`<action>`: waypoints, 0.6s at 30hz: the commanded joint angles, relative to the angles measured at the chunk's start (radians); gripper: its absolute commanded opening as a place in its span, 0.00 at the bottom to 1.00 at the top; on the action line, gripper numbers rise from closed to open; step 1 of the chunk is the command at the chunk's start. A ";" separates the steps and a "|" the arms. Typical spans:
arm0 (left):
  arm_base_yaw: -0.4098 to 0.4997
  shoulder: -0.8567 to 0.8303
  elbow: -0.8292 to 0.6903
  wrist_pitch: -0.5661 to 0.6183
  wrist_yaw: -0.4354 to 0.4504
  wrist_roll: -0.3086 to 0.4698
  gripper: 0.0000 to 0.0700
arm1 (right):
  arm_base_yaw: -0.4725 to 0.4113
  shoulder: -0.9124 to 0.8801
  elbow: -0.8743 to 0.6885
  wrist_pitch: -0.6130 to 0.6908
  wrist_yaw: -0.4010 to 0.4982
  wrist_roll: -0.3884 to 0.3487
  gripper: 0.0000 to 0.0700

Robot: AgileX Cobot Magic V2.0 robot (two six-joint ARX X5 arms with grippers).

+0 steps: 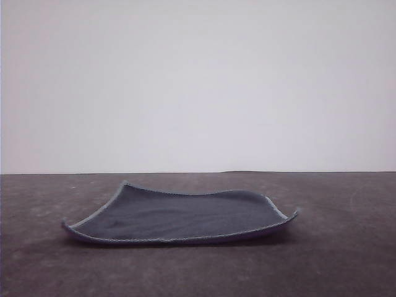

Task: Fold clothes

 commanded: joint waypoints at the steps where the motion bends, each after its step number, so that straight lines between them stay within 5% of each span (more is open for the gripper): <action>1: 0.003 0.000 -0.018 -0.011 -0.003 -0.001 0.00 | 0.000 -0.001 -0.004 0.011 0.001 0.002 0.00; 18: 0.003 0.000 -0.018 -0.010 -0.003 -0.001 0.00 | 0.000 -0.001 -0.004 0.016 0.000 0.003 0.00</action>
